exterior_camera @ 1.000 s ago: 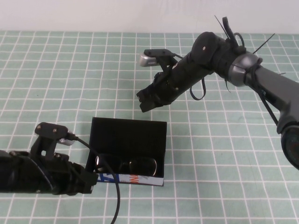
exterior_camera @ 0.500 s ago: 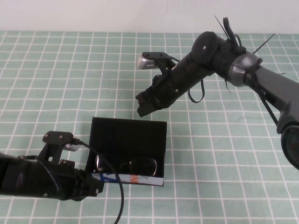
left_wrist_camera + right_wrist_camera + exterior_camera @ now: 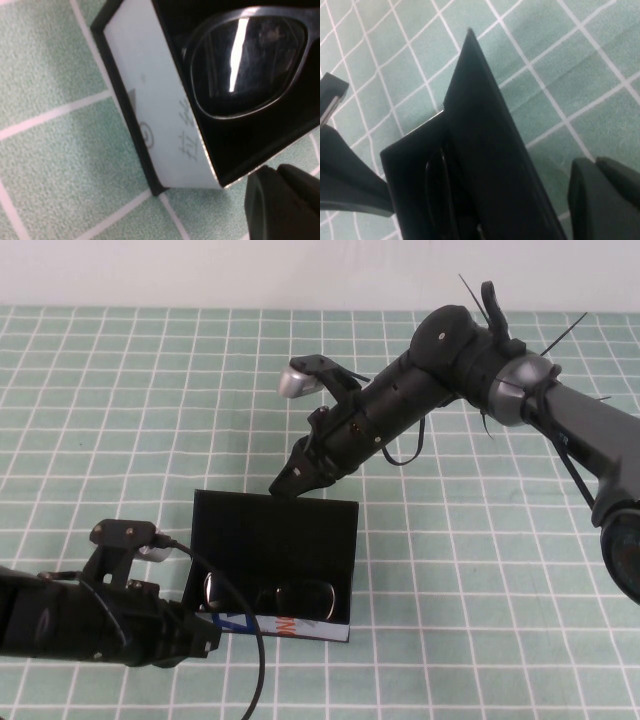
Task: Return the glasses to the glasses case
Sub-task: Close the glasses case
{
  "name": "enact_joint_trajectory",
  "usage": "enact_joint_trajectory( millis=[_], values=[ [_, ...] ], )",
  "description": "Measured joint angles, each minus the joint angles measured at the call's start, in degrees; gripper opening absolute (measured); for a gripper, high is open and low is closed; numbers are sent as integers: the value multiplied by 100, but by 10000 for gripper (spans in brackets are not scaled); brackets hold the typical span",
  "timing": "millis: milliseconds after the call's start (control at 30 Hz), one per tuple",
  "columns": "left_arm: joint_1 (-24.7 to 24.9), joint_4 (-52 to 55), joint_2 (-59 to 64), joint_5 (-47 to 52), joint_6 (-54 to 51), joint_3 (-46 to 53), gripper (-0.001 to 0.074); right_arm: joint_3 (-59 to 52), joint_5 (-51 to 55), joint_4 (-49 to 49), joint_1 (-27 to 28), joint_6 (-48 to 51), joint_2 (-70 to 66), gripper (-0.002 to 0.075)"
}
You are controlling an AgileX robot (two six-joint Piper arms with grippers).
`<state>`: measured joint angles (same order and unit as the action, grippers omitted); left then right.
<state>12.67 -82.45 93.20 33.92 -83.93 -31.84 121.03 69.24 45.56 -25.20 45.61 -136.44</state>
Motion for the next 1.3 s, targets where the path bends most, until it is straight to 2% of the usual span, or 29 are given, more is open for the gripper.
enact_joint_trajectory(
  millis=[600, 1033, 1300],
  values=[
    [0, 0, 6, -20, 0, 0, -2, -34, 11, 129, -87, -33, 197, -11],
    [0, 0, 6, -24, 0, 0, -2, -1035, 22, -113, -195, -93, 526, -11],
    [0, 0, 6, -24, 0, 0, -2, -923, 22, 281, -199, 388, 741, -11]
  ],
)
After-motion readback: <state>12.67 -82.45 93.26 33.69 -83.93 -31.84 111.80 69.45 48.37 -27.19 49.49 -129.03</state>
